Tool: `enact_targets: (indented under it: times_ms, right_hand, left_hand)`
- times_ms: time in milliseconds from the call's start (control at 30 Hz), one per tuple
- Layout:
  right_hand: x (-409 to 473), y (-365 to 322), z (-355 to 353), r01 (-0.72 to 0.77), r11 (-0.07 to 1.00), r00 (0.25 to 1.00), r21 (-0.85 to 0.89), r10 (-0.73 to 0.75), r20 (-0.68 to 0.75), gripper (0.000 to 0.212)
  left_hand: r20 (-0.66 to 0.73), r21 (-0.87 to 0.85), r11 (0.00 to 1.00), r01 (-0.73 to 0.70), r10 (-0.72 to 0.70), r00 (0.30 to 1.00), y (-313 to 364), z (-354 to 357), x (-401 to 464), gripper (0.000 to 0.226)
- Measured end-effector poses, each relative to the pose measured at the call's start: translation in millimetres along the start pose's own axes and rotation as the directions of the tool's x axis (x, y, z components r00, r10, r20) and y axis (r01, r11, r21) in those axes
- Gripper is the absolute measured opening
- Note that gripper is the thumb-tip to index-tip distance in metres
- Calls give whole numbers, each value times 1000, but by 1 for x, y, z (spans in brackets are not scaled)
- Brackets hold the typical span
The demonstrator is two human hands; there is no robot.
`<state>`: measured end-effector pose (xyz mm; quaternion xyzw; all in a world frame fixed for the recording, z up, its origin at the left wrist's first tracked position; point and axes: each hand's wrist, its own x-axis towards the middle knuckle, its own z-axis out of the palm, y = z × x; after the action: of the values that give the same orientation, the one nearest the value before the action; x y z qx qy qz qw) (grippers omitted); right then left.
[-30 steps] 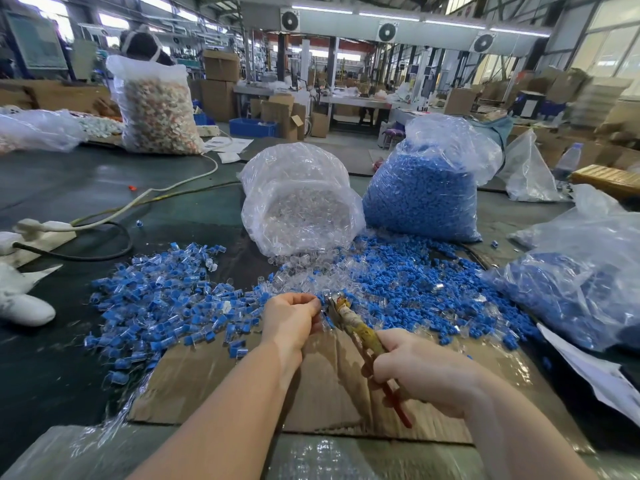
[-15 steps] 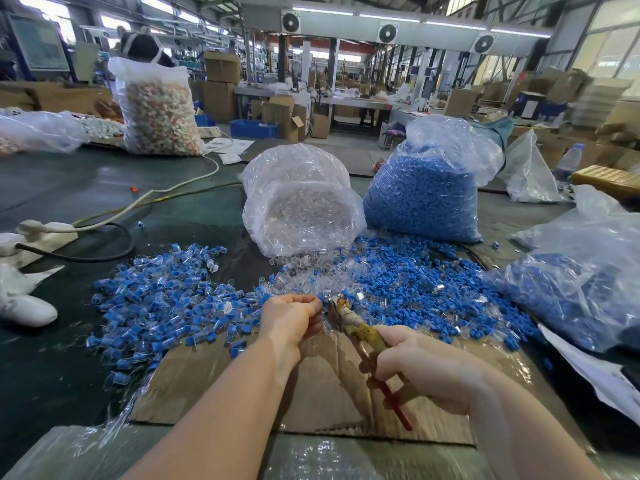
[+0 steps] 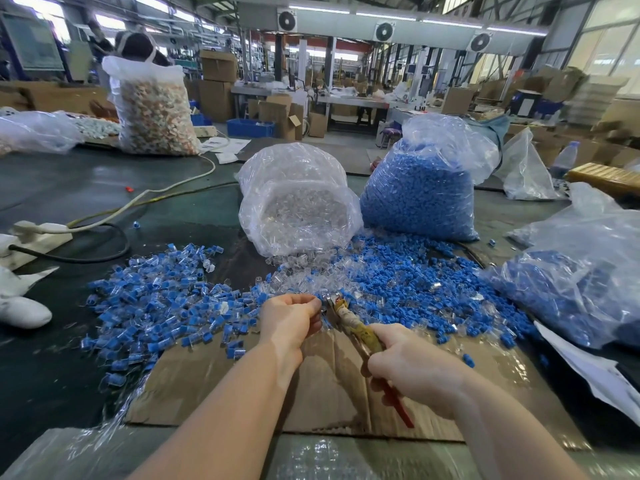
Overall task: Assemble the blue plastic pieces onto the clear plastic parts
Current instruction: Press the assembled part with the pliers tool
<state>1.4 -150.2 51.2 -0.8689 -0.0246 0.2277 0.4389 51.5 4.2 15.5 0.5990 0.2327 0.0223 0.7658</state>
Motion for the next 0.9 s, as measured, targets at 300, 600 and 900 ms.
enact_targets:
  times_ms: [300, 600, 900]
  right_hand:
    - [0, 23, -9, 123, 963, 944, 238, -40, -328, 46]
    - [4, 76, -60, -422, 853, 658, -306, 57, -751, 53]
    - [8, 101, -63, -569, 662, 644, -487, -9, -765, 68]
  left_hand:
    - [-54, 546, 749, -374, 478, 877, 9, -20, 2, 10]
    - [35, 961, 189, -201, 639, 769, 6, -64, 23, 27]
    - [289, 770, 287, -570, 639, 712, -21, -18, -1, 20]
